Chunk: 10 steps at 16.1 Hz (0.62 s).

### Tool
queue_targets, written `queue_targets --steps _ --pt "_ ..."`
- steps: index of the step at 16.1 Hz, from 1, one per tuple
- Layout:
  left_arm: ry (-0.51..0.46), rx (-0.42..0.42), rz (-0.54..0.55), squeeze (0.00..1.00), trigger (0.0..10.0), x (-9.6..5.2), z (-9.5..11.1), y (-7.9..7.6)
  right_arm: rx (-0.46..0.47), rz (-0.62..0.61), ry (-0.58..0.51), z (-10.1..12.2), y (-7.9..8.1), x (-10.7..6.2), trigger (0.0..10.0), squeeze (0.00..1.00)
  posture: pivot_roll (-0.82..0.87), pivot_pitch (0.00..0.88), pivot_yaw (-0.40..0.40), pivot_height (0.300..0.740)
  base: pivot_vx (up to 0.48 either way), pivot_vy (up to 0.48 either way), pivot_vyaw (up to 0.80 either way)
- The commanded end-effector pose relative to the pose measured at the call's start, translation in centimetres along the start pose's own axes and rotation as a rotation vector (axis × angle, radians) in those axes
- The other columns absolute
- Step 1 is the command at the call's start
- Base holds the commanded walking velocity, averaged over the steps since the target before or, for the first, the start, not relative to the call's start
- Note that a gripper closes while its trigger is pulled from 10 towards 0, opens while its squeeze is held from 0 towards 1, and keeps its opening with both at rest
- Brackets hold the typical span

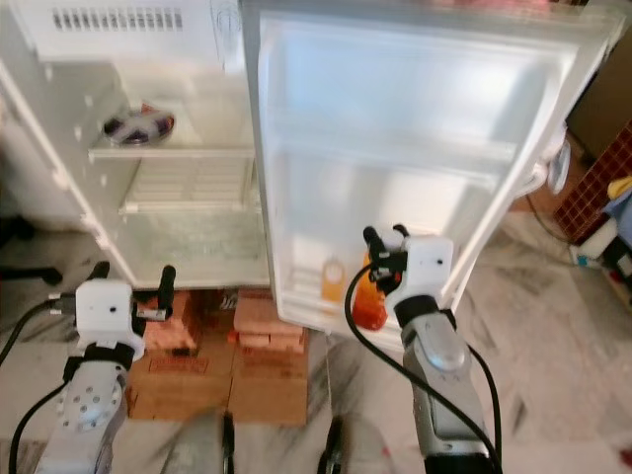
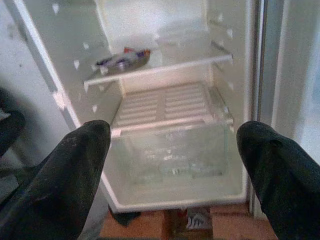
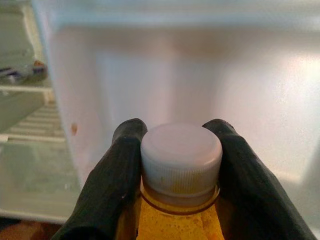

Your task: Restocking fridge

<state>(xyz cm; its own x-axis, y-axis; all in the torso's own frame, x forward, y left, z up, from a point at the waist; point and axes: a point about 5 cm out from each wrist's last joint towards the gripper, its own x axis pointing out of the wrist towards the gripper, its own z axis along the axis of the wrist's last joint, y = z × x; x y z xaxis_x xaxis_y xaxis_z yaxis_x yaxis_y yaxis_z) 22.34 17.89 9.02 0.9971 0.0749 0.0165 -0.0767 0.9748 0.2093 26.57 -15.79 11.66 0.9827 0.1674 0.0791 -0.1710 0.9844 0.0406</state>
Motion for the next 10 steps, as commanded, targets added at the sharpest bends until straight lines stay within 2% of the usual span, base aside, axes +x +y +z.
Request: queue_targets --steps 1,3,6,7,10 --pt "-0.001 0.002 -0.003 0.0 10.0 0.1 0.1 0.0 -0.001 0.003 -0.02 0.3 0.0 0.0 10.0 0.0 0.12 0.055 -0.018 0.625 0.0 0.0 0.0" --pt "0.009 0.001 0.001 0.0 10.0 0.4 -0.1 -0.2 0.002 0.002 -0.013 0.1 0.0 0.3 10.0 0.0 0.13 0.046 -0.016 0.625 0.0 0.0 0.0" --pt "-0.016 -0.008 -0.01 0.0 10.0 1.1 0.8 0.0 0.009 0.023 -0.059 1.5 0.4 1.4 10.0 0.0 0.13 0.055 -0.01 0.625 0.0 0.0 0.0" --pt "-0.014 0.01 -0.007 0.0 10.0 1.3 0.0 0.3 -0.004 0.021 -0.044 0.6 0.5 2.0 10.0 0.0 0.13 0.053 -0.01 0.625 0.394 0.255 0.0" --pt "-0.026 -0.004 -0.003 0.0 10.0 1.9 0.5 0.4 -0.005 0.08 -0.077 1.5 1.5 3.0 10.0 0.0 0.13 0.055 -0.017 0.625 0.394 0.275 0.0"
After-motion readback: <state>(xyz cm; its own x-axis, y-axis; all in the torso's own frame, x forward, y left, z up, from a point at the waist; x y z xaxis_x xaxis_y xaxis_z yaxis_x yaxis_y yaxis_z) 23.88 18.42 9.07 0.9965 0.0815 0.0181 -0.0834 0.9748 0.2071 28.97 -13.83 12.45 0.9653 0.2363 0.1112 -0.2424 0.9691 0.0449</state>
